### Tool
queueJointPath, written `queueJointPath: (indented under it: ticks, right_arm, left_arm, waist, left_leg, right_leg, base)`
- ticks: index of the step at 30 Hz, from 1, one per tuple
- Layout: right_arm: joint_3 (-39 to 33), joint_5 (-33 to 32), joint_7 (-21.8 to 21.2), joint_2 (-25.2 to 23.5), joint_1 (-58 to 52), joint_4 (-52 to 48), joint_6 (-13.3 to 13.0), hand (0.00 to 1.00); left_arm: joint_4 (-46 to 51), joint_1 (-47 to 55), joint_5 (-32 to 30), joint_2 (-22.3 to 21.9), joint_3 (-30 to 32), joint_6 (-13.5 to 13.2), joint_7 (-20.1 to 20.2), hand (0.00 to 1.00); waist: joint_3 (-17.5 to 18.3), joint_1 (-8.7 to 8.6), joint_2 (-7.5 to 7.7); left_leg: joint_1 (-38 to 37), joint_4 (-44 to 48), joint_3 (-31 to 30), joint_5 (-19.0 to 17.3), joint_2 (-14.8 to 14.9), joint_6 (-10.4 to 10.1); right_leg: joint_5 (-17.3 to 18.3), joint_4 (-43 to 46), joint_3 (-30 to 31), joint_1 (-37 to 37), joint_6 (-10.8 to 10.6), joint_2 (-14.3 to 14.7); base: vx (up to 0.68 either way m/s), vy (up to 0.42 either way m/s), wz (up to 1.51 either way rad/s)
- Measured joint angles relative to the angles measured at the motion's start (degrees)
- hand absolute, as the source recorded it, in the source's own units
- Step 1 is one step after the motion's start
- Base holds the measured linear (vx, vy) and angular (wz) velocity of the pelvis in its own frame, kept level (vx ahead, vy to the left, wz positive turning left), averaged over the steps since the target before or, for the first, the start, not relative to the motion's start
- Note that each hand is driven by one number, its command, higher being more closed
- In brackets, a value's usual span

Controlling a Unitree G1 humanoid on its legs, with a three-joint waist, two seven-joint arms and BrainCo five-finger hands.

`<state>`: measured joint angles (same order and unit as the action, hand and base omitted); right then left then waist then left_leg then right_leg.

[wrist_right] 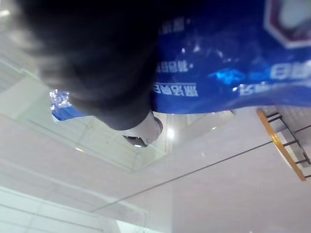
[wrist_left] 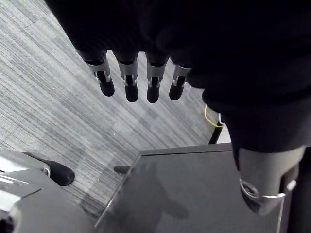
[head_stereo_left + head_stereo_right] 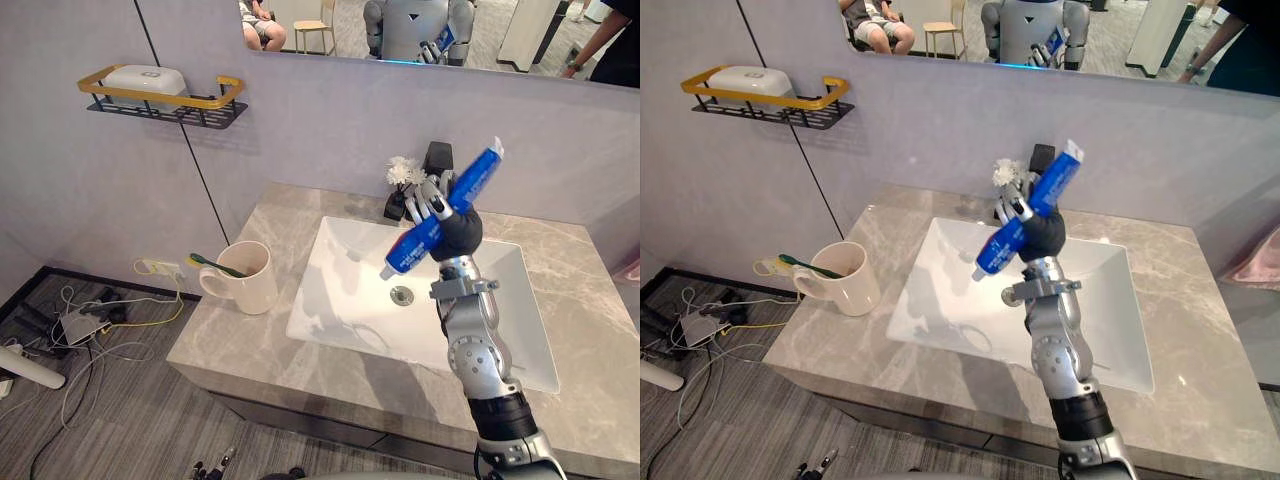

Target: Organize washtable

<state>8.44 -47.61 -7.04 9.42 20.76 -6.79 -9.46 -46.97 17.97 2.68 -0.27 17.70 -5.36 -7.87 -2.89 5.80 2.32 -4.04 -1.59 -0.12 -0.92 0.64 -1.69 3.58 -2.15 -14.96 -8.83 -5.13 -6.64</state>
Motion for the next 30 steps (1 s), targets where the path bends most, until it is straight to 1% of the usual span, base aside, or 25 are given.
queueJointPath:
  ticks: [2, 4, 6, 7, 9, 13, 15, 16, 18, 19, 21, 24, 25, 30]
  right_arm:
    - [1.2, 1.4, 0.5, 0.0, 2.1, 1.2, 0.0, 1.0]
    - [2.6, 4.4, 1.0, 0.1, 5.0, 2.8, 0.0, 1.0]
    - [3.6, 6.1, 1.4, 0.1, 7.3, 4.4, 0.1, 1.0]
    - [4.3, 7.0, 1.9, 0.0, 8.2, 4.9, 0.3, 1.0]
    - [5.0, 7.7, 2.3, 0.0, 9.8, 6.2, 0.5, 1.0]
    - [5.9, 8.0, 3.5, -0.1, 14.4, 9.2, 0.7, 1.0]
    - [6.4, 10.6, 4.5, 0.2, 17.2, 11.0, 0.8, 1.0]
    - [6.7, 11.1, 4.7, 0.2, 17.8, 11.3, 0.8, 1.0]
    - [8.3, 14.4, 5.5, 0.3, 20.3, 12.4, 0.9, 1.0]
    - [8.6, 14.7, 5.6, 0.3, 20.7, 12.6, 0.9, 1.0]
    - [9.6, 15.7, 5.8, 0.3, 22.0, 14.0, 0.9, 1.0]
    - [10.4, 16.7, 5.9, 0.0, 24.6, 17.0, 0.9, 1.0]
    - [10.7, 16.7, 6.1, 0.0, 25.5, 17.7, 1.0, 1.0]
    - [12.3, 16.7, 6.9, -0.3, 27.8, 20.0, 1.0, 1.0]
  left_arm:
    - [-0.4, -0.3, 0.0, 0.3, -0.2, -0.1, 0.3, 0.0]
    - [-0.7, -0.9, 0.0, 0.7, -0.9, -0.1, 0.3, 0.0]
    - [-0.8, -1.1, 0.0, 1.1, -1.5, -0.1, 0.3, 0.0]
    - [-0.8, -1.1, 0.0, 1.1, -1.6, -0.1, 0.3, 0.0]
    - [-0.8, -1.1, 0.0, 1.3, -2.0, -0.1, 0.4, 0.0]
    - [-0.8, -1.1, -0.1, 1.8, -2.3, -0.2, 0.4, 0.0]
    - [-0.8, -1.2, 0.0, 2.1, -2.6, -0.2, 0.4, 0.0]
    - [-0.8, -1.2, 0.0, 2.1, -2.6, -0.2, 0.3, 0.0]
    - [-0.8, -1.1, 0.0, 2.3, -3.2, -0.2, 0.3, 0.0]
    - [-0.7, -1.2, 0.0, 2.6, -3.8, -0.2, 0.3, 0.0]
    - [-0.6, -1.2, 0.0, 2.8, -4.2, -0.3, 0.3, 0.0]
    - [-0.3, -1.2, 0.0, 2.9, -4.5, -0.4, 0.3, 0.0]
    - [0.0, -1.3, 0.0, 3.1, -4.9, -0.4, 0.3, 0.0]
    - [0.3, -1.3, 0.0, 3.8, -6.2, -0.4, 0.3, 0.0]
  waist:
    - [-0.1, 0.29, 0.03]
    - [-0.9, 1.31, 0.32]
    - [-1.2, 1.54, 0.5]
    - [-1.3, 1.95, 0.55]
    - [-1.3, 2.85, 0.58]
    - [-2.3, 3.26, 1.01]
    - [-2.6, 4.42, 1.32]
    - [-2.6, 4.58, 1.35]
    - [-2.6, 4.66, 1.37]
    - [-2.6, 4.77, 1.42]
    - [-2.7, 5.92, 1.52]
    - [-3.4, 6.69, 1.81]
    - [-3.6, 7.41, 1.93]
    - [-3.9, 7.9, 2.17]
  left_leg:
    - [0.3, 0.0, -0.6, 0.2, -0.1, 0.1]
    - [0.3, 0.0, -0.8, 0.3, -0.1, 0.1]
    - [0.4, 0.0, -1.4, 0.4, -0.3, 0.2]
    - [0.4, 0.0, -1.5, 0.5, -0.4, 0.2]
    - [0.4, 0.0, -1.6, 0.5, -0.6, 0.3]
    - [0.4, 0.0, -2.3, 0.8, -0.9, 0.5]
    - [0.5, 0.0, -2.7, 0.8, -0.9, 0.4]
    - [0.6, 0.0, -2.9, 0.9, -0.9, 0.4]
    - [1.3, 0.0, -4.2, 1.3, -1.2, 0.4]
    - [1.4, 0.0, -4.5, 1.4, -1.2, 0.4]
    - [1.5, 0.0, -4.7, 1.4, -1.2, 0.4]
    - [1.4, 0.0, -5.5, 1.5, -1.3, 0.3]
    - [1.6, 0.1, -5.5, 1.5, -1.4, 0.3]
    - [2.0, 0.1, -6.3, 1.5, -1.5, 0.3]
  right_leg:
    - [0.0, 0.0, -0.7, 0.0, 0.0, 0.1]
    - [0.0, 0.0, -0.8, -0.1, 0.0, 0.1]
    - [0.0, 0.0, -1.2, -0.4, 0.0, 0.0]
    - [0.0, 0.0, -1.5, -0.5, 0.0, -0.1]
    - [0.0, 0.0, -1.7, -0.5, 0.0, -0.3]
    - [0.0, 0.1, -2.3, -0.8, -0.1, -0.5]
    - [0.1, 0.1, -2.5, -0.9, -0.2, -0.5]
    - [0.1, 0.1, -2.7, -0.9, -0.2, -0.5]
    - [0.3, 0.1, -4.1, -0.9, -0.4, -0.6]
    - [0.3, 0.1, -4.4, -0.9, -0.5, -0.6]
    - [0.4, 0.1, -5.1, -1.0, -0.4, -0.6]
    - [0.6, 0.1, -5.5, -1.5, -0.4, -0.6]
    - [0.6, 0.1, -5.5, -1.4, -0.4, -0.6]
    - [0.8, 0.1, -6.4, -1.4, -0.4, -0.7]
  base:
    - [-0.02, -0.026, 0.17]
    - [-0.03, -0.011, 0.11]
    - [-0.04, -0.007, 0.14]
    - [-0.03, -0.002, 0.1]
    - [-0.01, 0.003, 0.02]
    - [-0.04, 0.0, 0.1]
    - [-0.04, -0.015, 0.09]
    - [-0.02, -0.018, 0.17]
    - [0.0, -0.022, 0.29]
    - [0.0, -0.023, 0.25]
    - [0.0, -0.014, 0.11]
    - [-0.01, -0.009, 0.1]
    - [-0.02, -0.006, 0.08]
    - [-0.01, -0.005, 0.09]
